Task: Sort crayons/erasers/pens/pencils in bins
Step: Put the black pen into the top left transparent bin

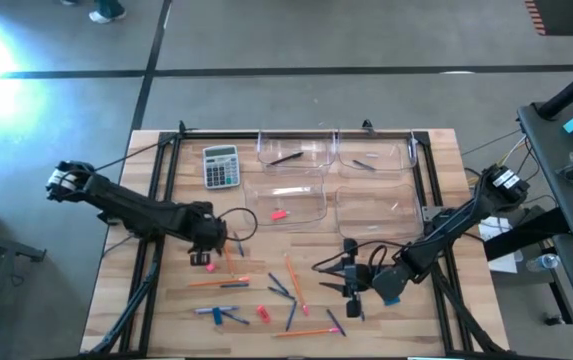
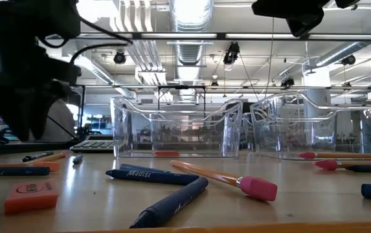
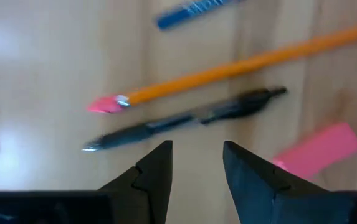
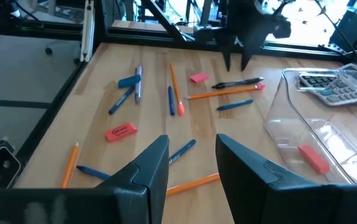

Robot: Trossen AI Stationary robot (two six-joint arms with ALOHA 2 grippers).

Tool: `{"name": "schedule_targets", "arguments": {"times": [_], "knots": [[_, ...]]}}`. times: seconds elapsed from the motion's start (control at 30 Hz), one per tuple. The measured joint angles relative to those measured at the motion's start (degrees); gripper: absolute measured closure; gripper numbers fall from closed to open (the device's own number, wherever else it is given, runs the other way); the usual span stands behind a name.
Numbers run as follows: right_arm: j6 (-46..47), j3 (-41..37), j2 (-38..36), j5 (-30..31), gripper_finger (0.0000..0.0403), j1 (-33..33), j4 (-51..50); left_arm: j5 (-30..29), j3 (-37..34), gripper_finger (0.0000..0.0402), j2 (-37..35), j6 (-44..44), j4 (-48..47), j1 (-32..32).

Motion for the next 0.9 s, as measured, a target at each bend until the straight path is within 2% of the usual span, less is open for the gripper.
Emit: {"name": "schedule_targets", "arguments": {"times": [0.13, 0.33, 0.47, 0.57, 0.73, 0.9], "knots": [[0.0, 0.0, -0.1, 0.0, 0.0280, 0.0, -0.2, 4.0, 0.7, 0.0274, 3.8, 2.2, 0.8, -0.1], [0.2, 0.0, -0.1, 0.0, 0.0280, 0.0, -0.4, 3.6, 4.7, 0.0274, 7.7, 4.4, 0.3, -0.3], [-0.5, 0.0, -0.1, 0.0, 0.0280, 0.0, -0.4, 2.7, 8.8, 0.0274, 8.6, 9.8, -1.1, -0.3], [-0.6, 0.0, -0.1, 0.0, 0.0280, 0.0, -0.4, 2.4, 10.7, 0.0274, 8.9, 16.7, -3.1, -0.3], [-0.6, 0.0, -0.1, -0.1, 0.0280, 0.0, -0.4, 3.4, 11.4, 0.0274, 9.0, 38.3, -5.5, -0.4], [-0.2, 0.0, -0.1, -0.1, 0.0280, 0.0, -0.5, 1.9, 11.4, 0.0274, 9.8, 42.8, -5.1, -0.3]]}}
